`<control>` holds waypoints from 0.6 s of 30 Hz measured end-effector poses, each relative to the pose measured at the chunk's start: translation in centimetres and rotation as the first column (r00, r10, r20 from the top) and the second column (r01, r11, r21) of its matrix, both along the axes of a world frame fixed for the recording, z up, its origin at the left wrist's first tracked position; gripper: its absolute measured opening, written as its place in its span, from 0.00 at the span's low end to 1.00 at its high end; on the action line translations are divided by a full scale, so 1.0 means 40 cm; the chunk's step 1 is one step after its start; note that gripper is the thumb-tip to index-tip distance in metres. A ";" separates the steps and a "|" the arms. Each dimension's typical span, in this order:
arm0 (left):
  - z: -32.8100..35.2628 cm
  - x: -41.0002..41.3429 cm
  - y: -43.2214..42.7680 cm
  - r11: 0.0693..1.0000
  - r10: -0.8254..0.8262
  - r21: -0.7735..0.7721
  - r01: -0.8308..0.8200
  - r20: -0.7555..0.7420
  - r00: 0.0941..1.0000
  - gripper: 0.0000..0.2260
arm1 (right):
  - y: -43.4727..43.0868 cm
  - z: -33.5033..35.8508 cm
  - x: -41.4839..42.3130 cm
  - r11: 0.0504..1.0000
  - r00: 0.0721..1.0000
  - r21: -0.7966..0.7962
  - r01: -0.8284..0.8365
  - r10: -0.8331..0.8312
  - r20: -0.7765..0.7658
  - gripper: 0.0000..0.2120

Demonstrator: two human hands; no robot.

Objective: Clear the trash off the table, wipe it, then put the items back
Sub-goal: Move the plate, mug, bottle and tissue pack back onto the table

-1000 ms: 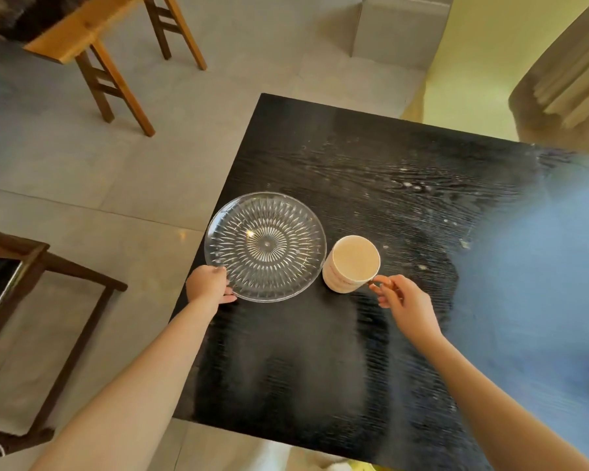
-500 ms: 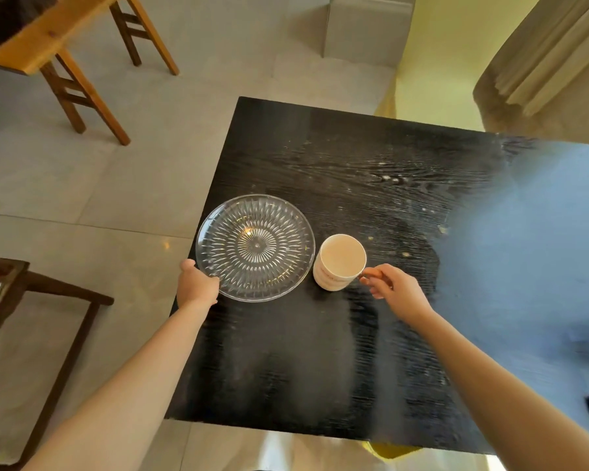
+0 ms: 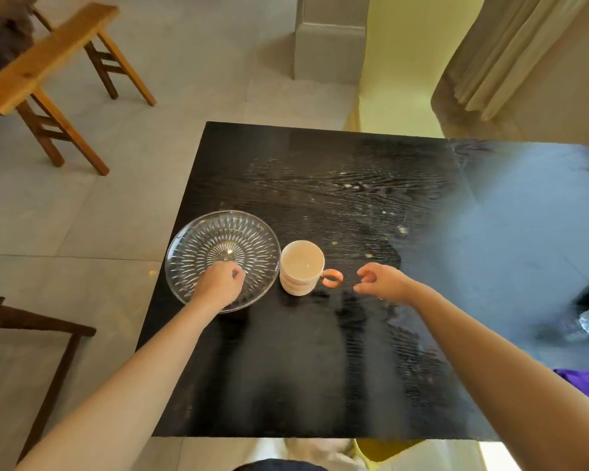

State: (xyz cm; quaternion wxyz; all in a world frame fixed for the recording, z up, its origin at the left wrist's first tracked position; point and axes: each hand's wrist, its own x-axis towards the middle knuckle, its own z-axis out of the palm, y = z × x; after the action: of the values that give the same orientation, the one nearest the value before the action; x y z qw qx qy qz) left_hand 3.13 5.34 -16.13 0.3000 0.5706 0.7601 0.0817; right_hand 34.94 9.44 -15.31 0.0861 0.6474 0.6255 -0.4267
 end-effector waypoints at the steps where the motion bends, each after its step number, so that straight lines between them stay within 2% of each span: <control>1: 0.032 0.026 0.024 1.000 0.008 0.024 -0.010 0.058 0.998 0.10 | 0.010 0.016 0.029 0.999 1.000 -0.045 -0.015 0.016 0.024 0.25; 4: 0.134 0.130 0.093 0.995 -0.019 0.096 0.009 0.107 0.994 0.13 | 0.029 0.082 0.128 0.987 0.995 -0.145 -0.068 0.078 0.066 0.24; 8: 0.247 0.319 0.167 0.957 -0.285 0.075 0.279 0.083 0.955 0.13 | 0.025 0.187 0.282 0.968 0.980 -0.223 -0.114 0.146 0.134 0.25; 12: 0.329 0.542 0.205 0.815 -0.577 -0.055 0.577 0.029 0.817 0.14 | 0.010 0.274 0.457 0.969 0.985 -0.247 -0.026 0.068 0.162 0.26; 18: 0.371 0.880 0.217 0.683 -0.713 -0.207 0.701 0.024 0.701 0.17 | -0.048 0.327 0.727 0.976 0.982 -0.183 0.118 -0.087 0.166 0.26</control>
State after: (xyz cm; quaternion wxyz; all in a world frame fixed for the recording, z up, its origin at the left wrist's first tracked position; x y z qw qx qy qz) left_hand 38.32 14.01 -1.28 0.3414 0.7885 0.4938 -0.1338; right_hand 64.04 7.54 -2.24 0.1750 0.6992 0.5383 -0.4366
